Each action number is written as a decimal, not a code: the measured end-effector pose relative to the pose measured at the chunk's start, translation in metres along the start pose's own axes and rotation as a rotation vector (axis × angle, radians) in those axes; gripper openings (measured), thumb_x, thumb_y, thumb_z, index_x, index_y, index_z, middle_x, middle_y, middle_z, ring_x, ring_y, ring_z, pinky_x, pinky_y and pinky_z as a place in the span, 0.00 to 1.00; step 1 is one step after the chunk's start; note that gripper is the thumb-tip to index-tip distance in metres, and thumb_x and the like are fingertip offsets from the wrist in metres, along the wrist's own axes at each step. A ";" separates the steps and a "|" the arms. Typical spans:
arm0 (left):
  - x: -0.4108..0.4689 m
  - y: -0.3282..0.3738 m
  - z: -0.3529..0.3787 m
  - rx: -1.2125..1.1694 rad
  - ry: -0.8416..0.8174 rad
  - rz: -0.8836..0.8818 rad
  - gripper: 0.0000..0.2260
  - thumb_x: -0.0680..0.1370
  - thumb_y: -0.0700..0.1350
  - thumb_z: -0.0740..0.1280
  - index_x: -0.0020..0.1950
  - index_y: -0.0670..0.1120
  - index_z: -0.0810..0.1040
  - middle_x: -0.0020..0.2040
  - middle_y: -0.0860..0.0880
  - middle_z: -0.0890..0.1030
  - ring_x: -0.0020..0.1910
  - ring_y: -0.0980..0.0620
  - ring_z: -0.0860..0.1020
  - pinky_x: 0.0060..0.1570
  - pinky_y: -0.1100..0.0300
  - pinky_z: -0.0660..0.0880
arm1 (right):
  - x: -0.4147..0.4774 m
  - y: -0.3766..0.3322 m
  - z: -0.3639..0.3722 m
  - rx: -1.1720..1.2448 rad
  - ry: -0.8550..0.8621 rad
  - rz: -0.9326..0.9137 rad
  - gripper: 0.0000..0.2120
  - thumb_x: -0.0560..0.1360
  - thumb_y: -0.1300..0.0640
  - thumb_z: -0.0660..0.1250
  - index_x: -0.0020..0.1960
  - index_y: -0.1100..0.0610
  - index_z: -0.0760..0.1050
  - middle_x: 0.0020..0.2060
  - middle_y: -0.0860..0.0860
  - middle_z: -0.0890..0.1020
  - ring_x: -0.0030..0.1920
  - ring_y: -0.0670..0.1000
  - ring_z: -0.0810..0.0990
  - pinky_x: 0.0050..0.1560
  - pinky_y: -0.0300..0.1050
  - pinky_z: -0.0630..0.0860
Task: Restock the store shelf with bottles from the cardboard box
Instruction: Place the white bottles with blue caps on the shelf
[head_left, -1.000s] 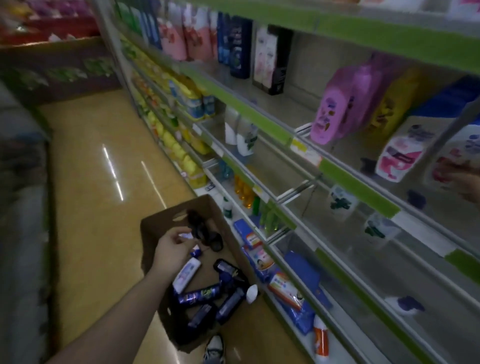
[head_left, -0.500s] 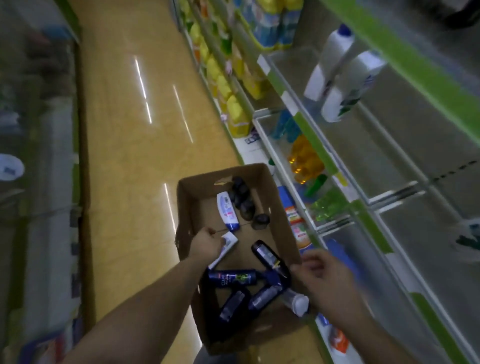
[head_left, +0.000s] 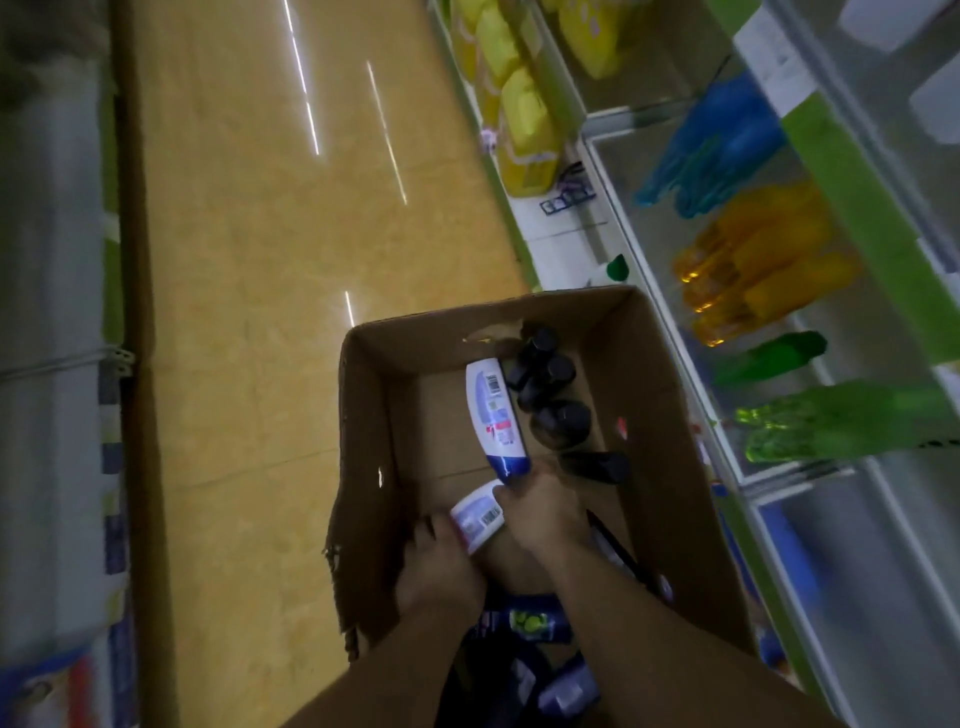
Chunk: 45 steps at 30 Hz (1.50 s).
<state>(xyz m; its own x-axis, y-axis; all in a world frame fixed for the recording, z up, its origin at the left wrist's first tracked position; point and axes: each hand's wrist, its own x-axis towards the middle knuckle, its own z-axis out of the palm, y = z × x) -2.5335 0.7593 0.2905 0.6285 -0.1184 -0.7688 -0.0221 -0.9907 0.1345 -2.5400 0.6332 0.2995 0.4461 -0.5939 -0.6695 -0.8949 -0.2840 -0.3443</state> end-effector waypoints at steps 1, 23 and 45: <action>0.005 0.001 0.004 0.033 0.024 0.009 0.30 0.76 0.49 0.65 0.75 0.49 0.57 0.72 0.45 0.65 0.69 0.43 0.69 0.60 0.54 0.72 | 0.011 -0.002 0.007 -0.016 0.019 0.023 0.24 0.74 0.45 0.70 0.64 0.57 0.71 0.59 0.58 0.81 0.58 0.60 0.81 0.52 0.47 0.77; -0.026 0.015 -0.050 -0.107 0.061 0.210 0.30 0.72 0.50 0.70 0.72 0.60 0.63 0.64 0.49 0.68 0.54 0.49 0.76 0.51 0.53 0.80 | -0.032 -0.042 -0.078 0.054 0.161 -0.262 0.17 0.76 0.39 0.62 0.53 0.51 0.71 0.41 0.50 0.79 0.41 0.53 0.79 0.42 0.49 0.77; -0.386 0.083 -0.151 -0.664 -0.393 0.753 0.26 0.53 0.29 0.80 0.51 0.41 0.85 0.48 0.41 0.86 0.48 0.43 0.82 0.41 0.61 0.79 | -0.447 0.166 -0.365 0.964 0.446 -0.431 0.14 0.64 0.44 0.77 0.42 0.53 0.84 0.26 0.49 0.77 0.28 0.49 0.74 0.36 0.50 0.72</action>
<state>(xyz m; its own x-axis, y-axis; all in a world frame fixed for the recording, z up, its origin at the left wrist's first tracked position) -2.6607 0.7332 0.6931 0.3334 -0.8131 -0.4773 0.2020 -0.4328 0.8785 -2.8932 0.5769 0.7816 0.4959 -0.8559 -0.1470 -0.1996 0.0524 -0.9785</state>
